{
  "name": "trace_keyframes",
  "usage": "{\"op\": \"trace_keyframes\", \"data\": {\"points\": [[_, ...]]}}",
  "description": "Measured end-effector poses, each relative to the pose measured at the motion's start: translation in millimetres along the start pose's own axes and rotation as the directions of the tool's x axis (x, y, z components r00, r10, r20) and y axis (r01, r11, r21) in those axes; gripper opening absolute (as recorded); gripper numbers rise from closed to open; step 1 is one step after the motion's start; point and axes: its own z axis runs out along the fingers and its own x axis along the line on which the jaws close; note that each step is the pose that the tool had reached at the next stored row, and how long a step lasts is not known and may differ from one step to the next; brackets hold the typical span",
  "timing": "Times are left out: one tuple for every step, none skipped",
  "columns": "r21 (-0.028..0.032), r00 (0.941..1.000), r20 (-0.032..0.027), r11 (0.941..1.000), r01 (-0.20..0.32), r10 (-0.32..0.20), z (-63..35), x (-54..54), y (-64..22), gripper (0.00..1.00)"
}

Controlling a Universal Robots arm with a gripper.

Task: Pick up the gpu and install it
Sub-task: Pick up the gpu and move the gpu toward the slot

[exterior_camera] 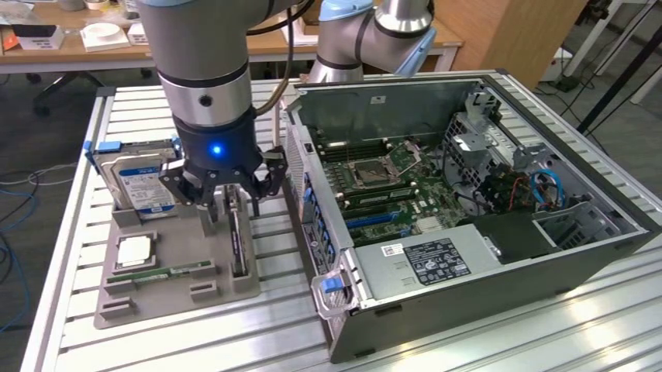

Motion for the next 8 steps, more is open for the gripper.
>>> {"op": "trace_keyframes", "data": {"points": [[0.0,1.0,0.0001,1.0,0.0,0.0,0.4,0.2,0.0,0.59],[-0.0001,1.0,0.0001,1.0,0.0,0.0,0.8,0.3,0.0,0.59],[-0.0001,1.0,0.0001,1.0,0.0,0.0,1.2,0.5,-0.1,0.59],[-0.0001,1.0,0.0001,1.0,0.0,0.0,1.6,0.6,-0.1,0.59],[0.0,1.0,0.0001,1.0,0.0,0.0,1.9,0.8,-0.1,0.59],[-0.0001,1.0,0.0002,1.0,0.0,0.0,2.3,0.9,-0.2,0.59],[-0.0001,1.0,0.0002,1.0,0.0,0.0,2.7,1.1,-0.2,0.59],[0.0,1.0,0.0002,1.0,0.0,0.0,3.1,1.2,-0.2,0.59]]}}
